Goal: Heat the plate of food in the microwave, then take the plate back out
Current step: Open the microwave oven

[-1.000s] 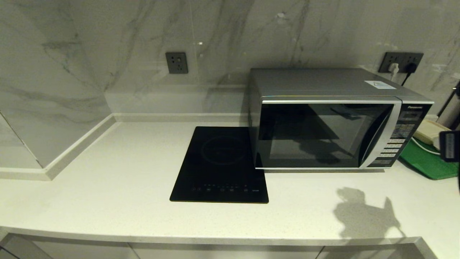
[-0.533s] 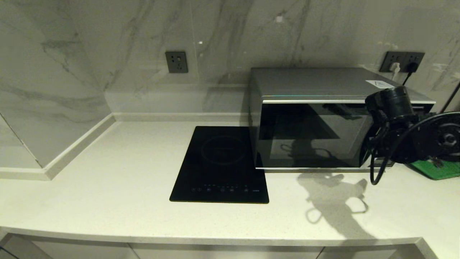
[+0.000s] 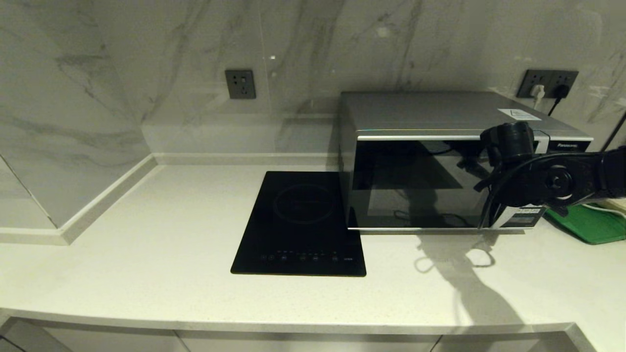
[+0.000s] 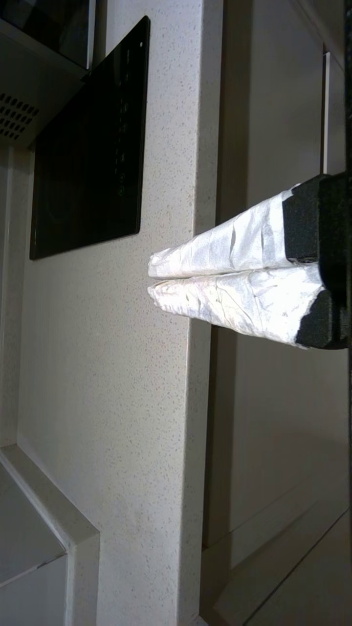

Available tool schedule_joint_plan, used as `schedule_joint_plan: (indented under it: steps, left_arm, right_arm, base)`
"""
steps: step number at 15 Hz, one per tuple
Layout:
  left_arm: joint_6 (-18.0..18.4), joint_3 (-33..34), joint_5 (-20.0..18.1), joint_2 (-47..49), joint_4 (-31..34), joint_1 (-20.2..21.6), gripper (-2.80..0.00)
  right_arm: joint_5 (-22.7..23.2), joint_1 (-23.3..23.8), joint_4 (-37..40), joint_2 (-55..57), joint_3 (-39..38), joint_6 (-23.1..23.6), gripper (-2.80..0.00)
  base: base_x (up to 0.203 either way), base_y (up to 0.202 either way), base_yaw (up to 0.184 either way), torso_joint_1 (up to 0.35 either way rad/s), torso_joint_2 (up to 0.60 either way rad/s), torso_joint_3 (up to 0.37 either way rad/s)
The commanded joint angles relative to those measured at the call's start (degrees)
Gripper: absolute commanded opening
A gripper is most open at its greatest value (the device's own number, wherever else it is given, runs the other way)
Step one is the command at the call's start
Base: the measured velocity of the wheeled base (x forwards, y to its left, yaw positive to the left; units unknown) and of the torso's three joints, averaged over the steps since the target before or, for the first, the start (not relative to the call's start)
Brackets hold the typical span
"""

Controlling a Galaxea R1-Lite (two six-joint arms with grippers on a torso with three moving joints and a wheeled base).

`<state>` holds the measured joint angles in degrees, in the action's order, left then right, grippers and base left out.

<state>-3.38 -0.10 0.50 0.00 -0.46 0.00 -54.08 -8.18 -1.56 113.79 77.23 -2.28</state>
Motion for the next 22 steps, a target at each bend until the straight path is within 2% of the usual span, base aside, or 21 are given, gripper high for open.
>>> schedule_joint_plan:
  steps: [1, 3, 5, 11, 16, 22]
  left_arm:
    - [-0.1, 0.0, 0.0, 0.0, -0.1, 0.0, -2.80]
    - [-0.1, 0.0, 0.0, 0.0, 0.0, 0.0, -2.80]
    - [0.0, 0.0, 0.0, 0.0, -0.1, 0.0, -2.80]
    - [-0.1, 0.0, 0.0, 0.0, 0.0, 0.0, -2.80]
    - [0.0, 0.0, 0.0, 0.0, -0.1, 0.0, -2.80]
    - [0.0, 0.0, 0.0, 0.0, 0.0, 0.0, -2.80]
  right_arm:
    - [-0.2, 1.8, -1.4, 2.0, 0.4, 0.0, 0.00]
    - [-0.1, 2.6, -1.9, 2.2, 0.3, -0.1, 0.00]
    - [0.1, 2.7, -1.6, 2.2, 0.6, -2.6, 0.00]
    - [-0.1, 3.2, -1.6, 1.2, 0.2, -3.9, 0.00]
    - [-0.3, 3.3, -1.4, 1.0, -0.4, -8.2, 0.00]
    - [-0.4, 3.4, -1.4, 0.8, -1.2, -9.9, 0.00]
  base:
    - [0.000, 0.000, 0.000, 0.000, 0.00, 0.000]
    - [0.000, 0.000, 0.000, 0.000, 0.00, 0.000]
    - [0.000, 0.000, 0.000, 0.000, 0.00, 0.000]
    - [0.000, 0.000, 0.000, 0.000, 0.00, 0.000]
    - [0.000, 0.000, 0.000, 0.000, 0.00, 0.000]
    - [0.000, 0.000, 0.000, 0.000, 0.00, 0.000]
